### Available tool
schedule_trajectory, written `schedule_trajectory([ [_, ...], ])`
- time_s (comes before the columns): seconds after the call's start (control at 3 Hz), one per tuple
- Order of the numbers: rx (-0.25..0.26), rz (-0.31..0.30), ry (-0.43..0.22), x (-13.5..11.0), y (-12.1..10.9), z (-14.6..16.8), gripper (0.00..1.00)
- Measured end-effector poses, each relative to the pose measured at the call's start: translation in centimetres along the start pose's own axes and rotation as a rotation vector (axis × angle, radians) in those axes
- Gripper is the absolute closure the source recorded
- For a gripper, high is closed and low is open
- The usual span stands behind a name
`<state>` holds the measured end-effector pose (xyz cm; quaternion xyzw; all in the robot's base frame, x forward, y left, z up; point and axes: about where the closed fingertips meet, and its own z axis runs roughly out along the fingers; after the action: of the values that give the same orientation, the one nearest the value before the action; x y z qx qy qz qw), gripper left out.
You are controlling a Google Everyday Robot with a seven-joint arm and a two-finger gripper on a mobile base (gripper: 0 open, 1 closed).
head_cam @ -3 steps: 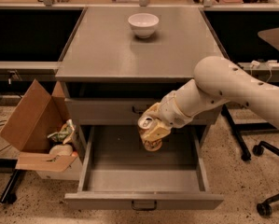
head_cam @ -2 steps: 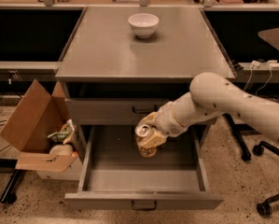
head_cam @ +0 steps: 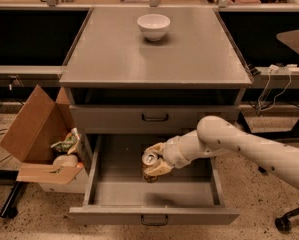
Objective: Place orange can into middle drawer
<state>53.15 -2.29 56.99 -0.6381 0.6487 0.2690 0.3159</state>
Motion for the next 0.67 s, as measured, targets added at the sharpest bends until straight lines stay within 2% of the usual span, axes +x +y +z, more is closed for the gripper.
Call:
schedule_trajectory([
  [0.67,0.028,0.074,-0.021,7.1,-0.9,5.2,1.0],
])
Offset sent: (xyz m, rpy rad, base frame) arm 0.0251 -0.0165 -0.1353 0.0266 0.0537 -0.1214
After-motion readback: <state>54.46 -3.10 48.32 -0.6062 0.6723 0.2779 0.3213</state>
